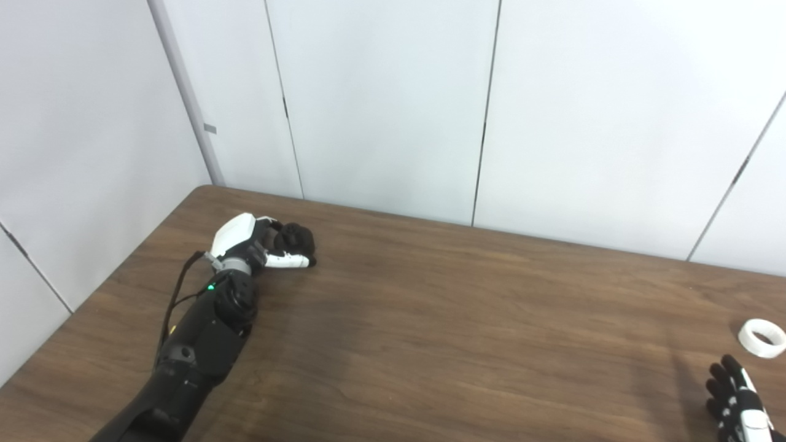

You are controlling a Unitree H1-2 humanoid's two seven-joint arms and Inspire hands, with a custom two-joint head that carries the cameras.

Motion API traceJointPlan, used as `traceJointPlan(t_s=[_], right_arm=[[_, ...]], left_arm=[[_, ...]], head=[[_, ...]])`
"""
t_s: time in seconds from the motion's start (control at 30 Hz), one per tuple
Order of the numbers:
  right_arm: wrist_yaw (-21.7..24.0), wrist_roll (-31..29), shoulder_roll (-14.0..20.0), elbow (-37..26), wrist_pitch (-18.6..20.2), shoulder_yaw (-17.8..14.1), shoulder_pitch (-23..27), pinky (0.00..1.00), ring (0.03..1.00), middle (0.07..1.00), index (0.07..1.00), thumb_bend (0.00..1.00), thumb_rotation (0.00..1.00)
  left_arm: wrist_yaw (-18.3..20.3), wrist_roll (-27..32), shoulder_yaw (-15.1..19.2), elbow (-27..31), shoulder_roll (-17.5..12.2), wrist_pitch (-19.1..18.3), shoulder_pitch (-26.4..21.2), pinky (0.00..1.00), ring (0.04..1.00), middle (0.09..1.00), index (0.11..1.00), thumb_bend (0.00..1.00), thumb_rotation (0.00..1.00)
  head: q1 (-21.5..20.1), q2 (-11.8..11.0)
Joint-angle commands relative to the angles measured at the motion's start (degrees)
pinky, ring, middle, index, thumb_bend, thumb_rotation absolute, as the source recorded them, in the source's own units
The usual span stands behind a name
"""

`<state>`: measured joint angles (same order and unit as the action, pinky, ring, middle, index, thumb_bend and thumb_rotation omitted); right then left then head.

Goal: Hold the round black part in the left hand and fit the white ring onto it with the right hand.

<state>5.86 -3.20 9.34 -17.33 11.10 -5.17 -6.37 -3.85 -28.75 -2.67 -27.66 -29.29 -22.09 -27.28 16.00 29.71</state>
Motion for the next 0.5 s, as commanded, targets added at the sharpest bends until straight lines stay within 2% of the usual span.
traceJointPlan(t_s=[0.0,0.2,0.37,0.47], right_arm=[[-0.49,-0.38,0.23,-1.84,-1.07,-0.56,0.90,1.00,0.976,0.976,1.000,0.33,1.00],[-0.46,-0.18,0.37,-1.65,-1.13,-0.54,1.04,1.00,0.977,0.974,1.000,0.32,1.00],[-0.35,0.51,0.70,-1.47,-1.52,-0.37,0.97,1.00,0.975,0.973,1.000,0.32,1.00],[-0.08,0.12,0.86,-1.17,-1.81,-0.54,0.99,1.00,0.981,0.974,1.000,0.31,1.00]], left_arm=[[-1.04,-0.13,0.20,0.63,-1.67,0.83,-3.30,1.00,1.000,0.930,0.814,0.94,0.39],[-1.31,-0.30,0.02,0.83,-1.82,0.69,-3.04,1.00,0.999,0.904,0.801,0.93,0.39],[-1.80,0.27,0.57,0.70,-1.71,1.61,-2.81,1.00,0.993,0.893,0.747,0.91,0.35],[-2.14,0.10,0.38,0.36,-1.78,2.42,-2.80,1.00,0.980,0.882,0.680,0.86,0.30]], head=[[0.03,0.07],[0.18,0.08],[0.18,0.08],[0.08,0.07]])
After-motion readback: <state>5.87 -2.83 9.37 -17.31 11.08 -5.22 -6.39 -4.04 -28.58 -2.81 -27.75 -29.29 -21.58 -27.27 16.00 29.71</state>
